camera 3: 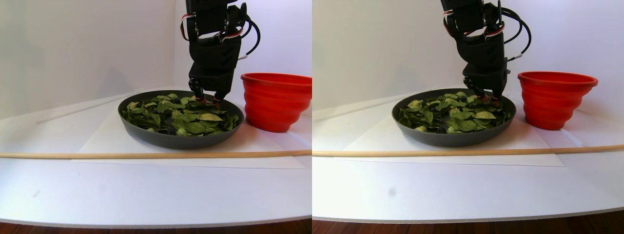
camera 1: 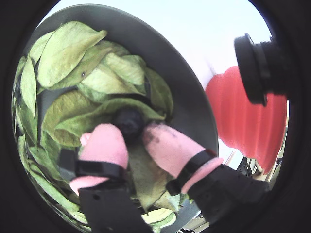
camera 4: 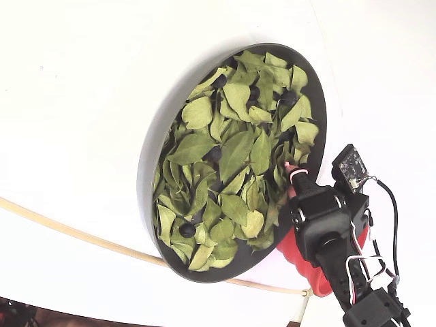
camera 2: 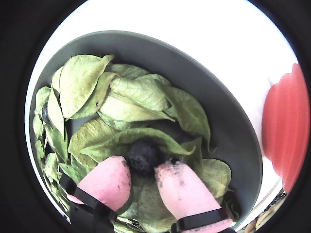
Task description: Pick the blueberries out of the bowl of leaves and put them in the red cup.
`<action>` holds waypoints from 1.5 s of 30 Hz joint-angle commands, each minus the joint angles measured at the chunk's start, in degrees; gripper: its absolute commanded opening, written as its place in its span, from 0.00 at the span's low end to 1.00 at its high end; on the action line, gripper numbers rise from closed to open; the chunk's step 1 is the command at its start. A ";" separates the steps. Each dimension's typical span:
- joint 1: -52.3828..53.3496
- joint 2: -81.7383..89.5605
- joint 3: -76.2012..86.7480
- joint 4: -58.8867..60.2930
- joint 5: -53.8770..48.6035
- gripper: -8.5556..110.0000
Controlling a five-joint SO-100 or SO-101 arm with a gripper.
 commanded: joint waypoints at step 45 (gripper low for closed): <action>3.25 4.04 -1.67 -0.53 -4.31 0.21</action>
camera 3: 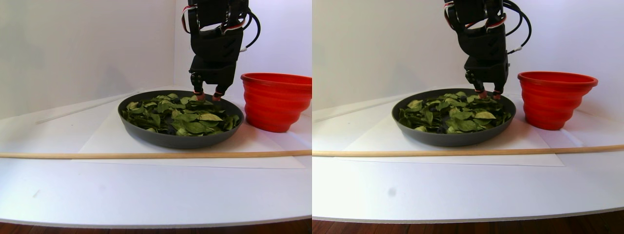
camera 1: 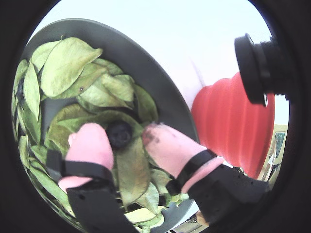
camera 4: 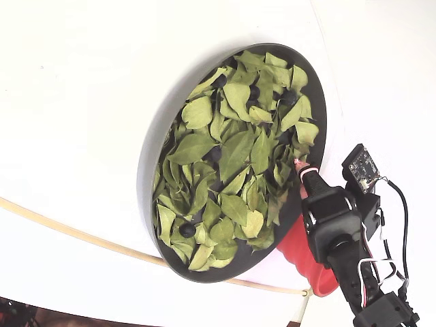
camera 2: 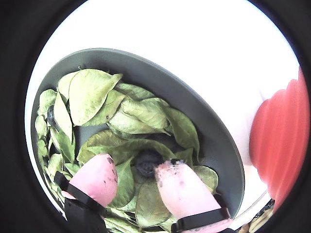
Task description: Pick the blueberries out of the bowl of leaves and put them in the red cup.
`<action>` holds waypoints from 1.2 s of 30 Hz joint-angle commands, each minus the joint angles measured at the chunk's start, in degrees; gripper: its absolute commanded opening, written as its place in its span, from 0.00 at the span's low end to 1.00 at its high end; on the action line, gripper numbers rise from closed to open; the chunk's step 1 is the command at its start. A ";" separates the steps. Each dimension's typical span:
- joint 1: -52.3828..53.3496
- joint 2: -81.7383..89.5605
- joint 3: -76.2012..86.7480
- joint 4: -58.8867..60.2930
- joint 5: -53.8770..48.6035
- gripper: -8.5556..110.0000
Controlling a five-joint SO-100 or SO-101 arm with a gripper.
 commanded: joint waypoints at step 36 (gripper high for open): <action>1.93 -8.79 -8.00 -2.55 1.23 0.21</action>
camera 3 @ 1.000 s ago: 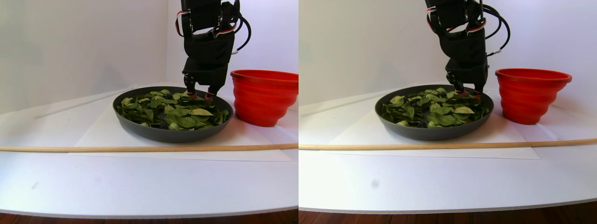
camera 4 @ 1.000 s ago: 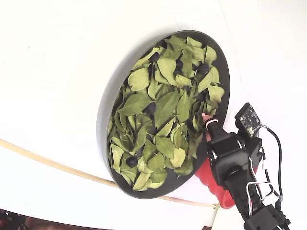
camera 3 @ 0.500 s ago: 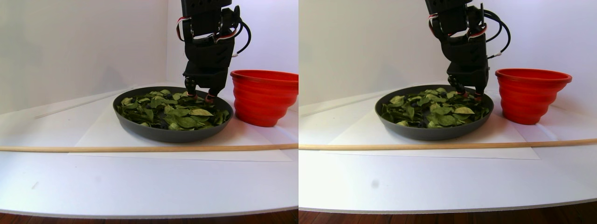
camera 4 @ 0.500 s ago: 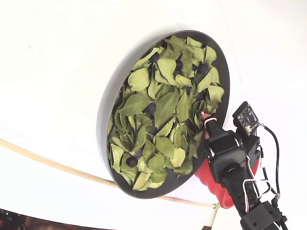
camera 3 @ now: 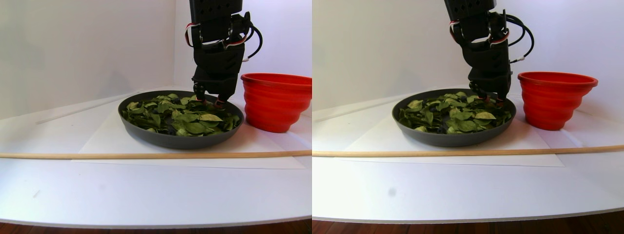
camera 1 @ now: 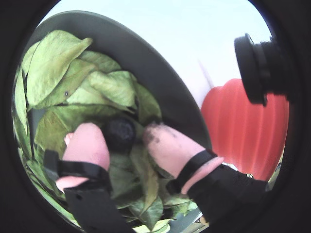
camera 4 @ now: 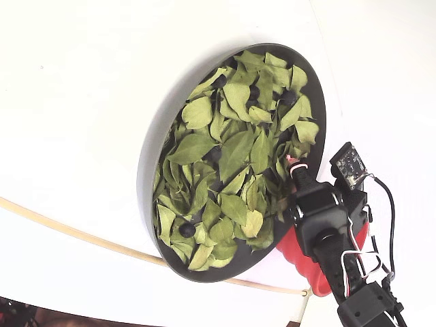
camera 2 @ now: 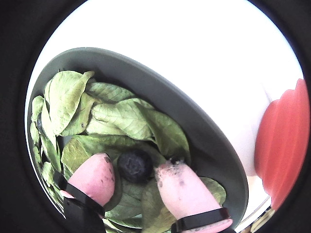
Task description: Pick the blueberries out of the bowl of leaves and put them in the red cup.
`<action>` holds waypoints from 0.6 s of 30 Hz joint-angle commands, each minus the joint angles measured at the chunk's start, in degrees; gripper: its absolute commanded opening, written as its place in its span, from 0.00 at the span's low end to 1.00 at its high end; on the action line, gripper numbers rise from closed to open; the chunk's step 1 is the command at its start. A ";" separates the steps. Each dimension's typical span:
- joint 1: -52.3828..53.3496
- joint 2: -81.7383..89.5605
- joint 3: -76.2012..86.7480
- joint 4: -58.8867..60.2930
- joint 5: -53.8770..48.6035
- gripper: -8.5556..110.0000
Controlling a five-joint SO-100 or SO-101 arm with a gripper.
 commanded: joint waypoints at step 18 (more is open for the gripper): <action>0.44 -1.41 -0.88 -0.62 -0.18 0.16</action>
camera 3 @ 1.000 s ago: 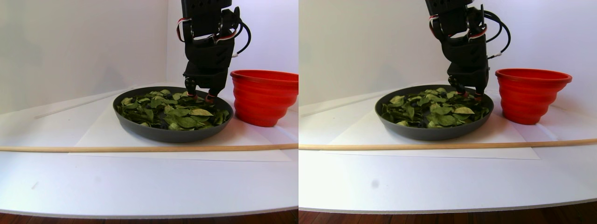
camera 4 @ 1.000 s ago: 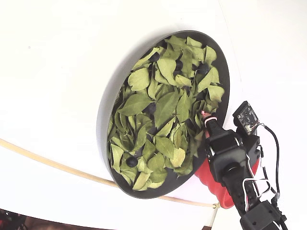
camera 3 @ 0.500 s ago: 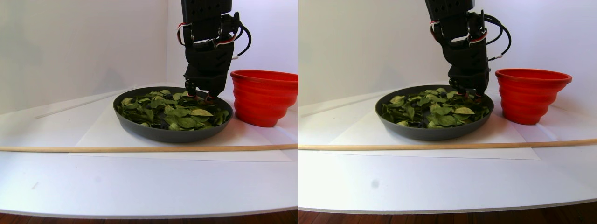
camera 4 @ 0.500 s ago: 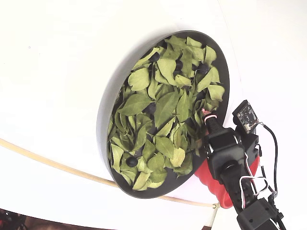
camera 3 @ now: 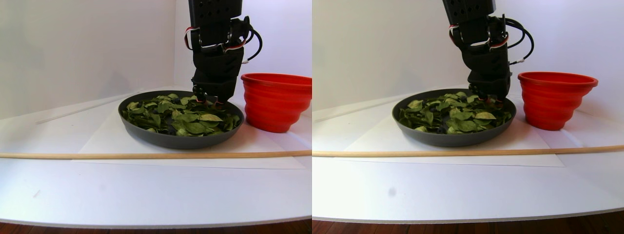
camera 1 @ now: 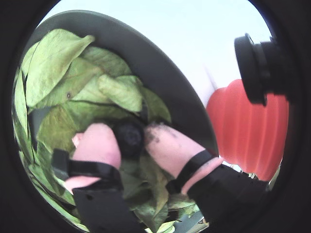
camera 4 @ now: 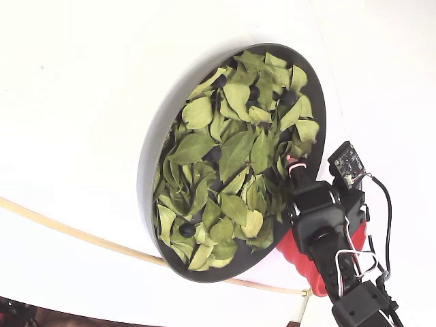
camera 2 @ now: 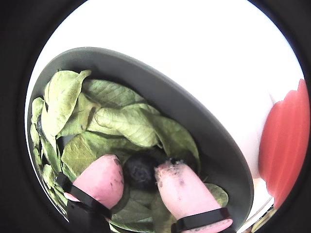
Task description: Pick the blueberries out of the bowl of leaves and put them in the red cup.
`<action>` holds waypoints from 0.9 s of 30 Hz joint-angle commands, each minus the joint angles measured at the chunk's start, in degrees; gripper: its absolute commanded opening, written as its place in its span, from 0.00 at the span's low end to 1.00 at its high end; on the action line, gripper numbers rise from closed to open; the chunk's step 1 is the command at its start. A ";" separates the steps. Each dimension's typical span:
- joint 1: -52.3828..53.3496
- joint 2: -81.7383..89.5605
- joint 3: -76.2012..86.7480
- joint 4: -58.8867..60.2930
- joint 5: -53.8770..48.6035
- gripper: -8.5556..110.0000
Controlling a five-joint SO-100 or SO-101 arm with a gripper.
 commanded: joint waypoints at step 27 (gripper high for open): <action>-0.79 10.11 4.13 0.44 -2.46 0.16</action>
